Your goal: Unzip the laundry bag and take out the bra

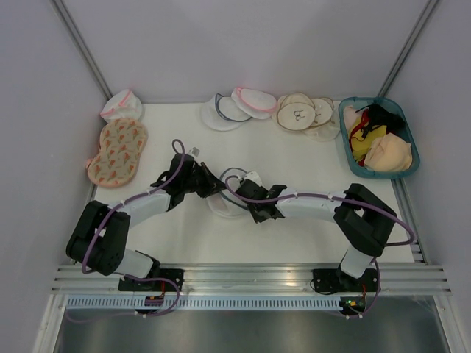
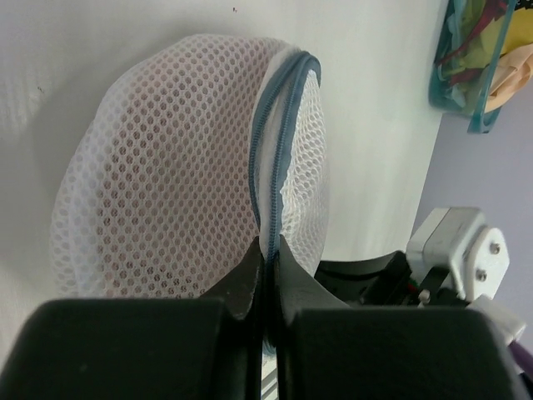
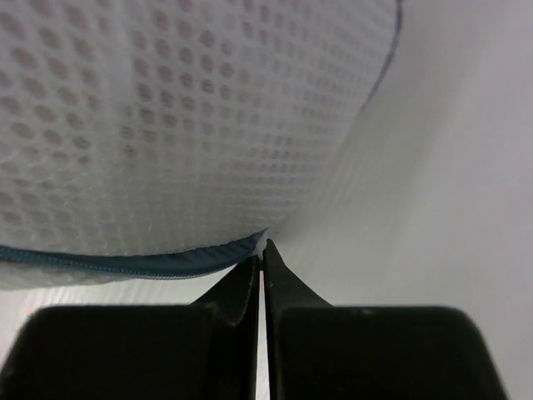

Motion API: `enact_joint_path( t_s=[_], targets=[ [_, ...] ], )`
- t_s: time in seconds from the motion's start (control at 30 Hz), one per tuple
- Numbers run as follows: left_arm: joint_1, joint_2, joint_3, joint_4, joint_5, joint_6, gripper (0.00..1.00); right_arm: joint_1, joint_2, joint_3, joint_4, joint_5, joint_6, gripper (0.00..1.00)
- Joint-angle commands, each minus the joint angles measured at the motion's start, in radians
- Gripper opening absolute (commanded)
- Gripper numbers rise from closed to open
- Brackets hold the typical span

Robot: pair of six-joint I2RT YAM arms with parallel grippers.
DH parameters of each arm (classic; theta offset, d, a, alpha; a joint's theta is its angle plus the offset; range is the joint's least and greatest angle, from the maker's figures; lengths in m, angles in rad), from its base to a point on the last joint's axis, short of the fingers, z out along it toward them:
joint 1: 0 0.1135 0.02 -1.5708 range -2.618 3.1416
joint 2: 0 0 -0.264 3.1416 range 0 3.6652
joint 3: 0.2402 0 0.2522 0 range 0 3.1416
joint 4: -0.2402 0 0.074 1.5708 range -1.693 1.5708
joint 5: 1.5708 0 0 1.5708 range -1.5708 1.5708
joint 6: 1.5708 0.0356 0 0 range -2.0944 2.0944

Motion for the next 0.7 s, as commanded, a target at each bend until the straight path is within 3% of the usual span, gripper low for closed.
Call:
enact_joint_path(
  t_s=[0.0, 0.2, 0.23, 0.27, 0.3, 0.33, 0.4, 0.47, 0.5, 0.53, 0.67],
  targets=[
    [0.022, -0.017, -0.001, 0.03, 0.03, 0.071, 0.02, -0.009, 0.033, 0.037, -0.188, 0.279, 0.043, 0.01],
    [0.02, -0.023, -0.009, 0.038, 0.108, 0.08, 0.02, -0.01, -0.035, 0.061, -0.188, 0.343, 0.065, 0.0],
    [0.02, -0.04, -0.019, 0.043, 0.111, 0.077, 0.06, -0.009, -0.047, 0.061, -0.188, 0.357, 0.067, 0.0],
    [0.022, -0.053, -0.025, 0.047, 0.111, 0.074, 0.26, -0.01, -0.076, 0.059, -0.186, 0.356, 0.059, 0.01],
    [0.022, -0.069, -0.035, 0.05, 0.106, 0.065, 0.37, -0.01, -0.091, 0.051, -0.185, 0.356, 0.053, 0.0],
    [0.022, -0.113, -0.05, 0.05, 0.099, 0.058, 0.57, -0.01, -0.108, 0.047, -0.176, 0.346, 0.048, 0.0],
    [0.022, -0.183, -0.067, 0.021, 0.057, 0.043, 0.71, -0.01, -0.171, 0.022, -0.16, 0.311, 0.013, 0.01],
    [0.02, -0.259, -0.071, -0.023, 0.024, 0.039, 0.77, -0.009, -0.202, 0.012, -0.149, 0.273, -0.007, 0.07],
    [0.022, -0.28, -0.072, -0.038, 0.013, 0.038, 0.78, -0.01, -0.21, 0.01, -0.149, 0.262, -0.013, 0.13],
    [0.022, -0.306, -0.073, -0.058, 0.001, 0.037, 0.8, -0.009, -0.214, 0.008, -0.154, 0.251, -0.022, 0.33],
    [0.023, -0.429, -0.079, -0.153, -0.099, 0.029, 0.81, -0.01, -0.262, 0.001, -0.168, 0.176, -0.064, 0.75]
  ],
)
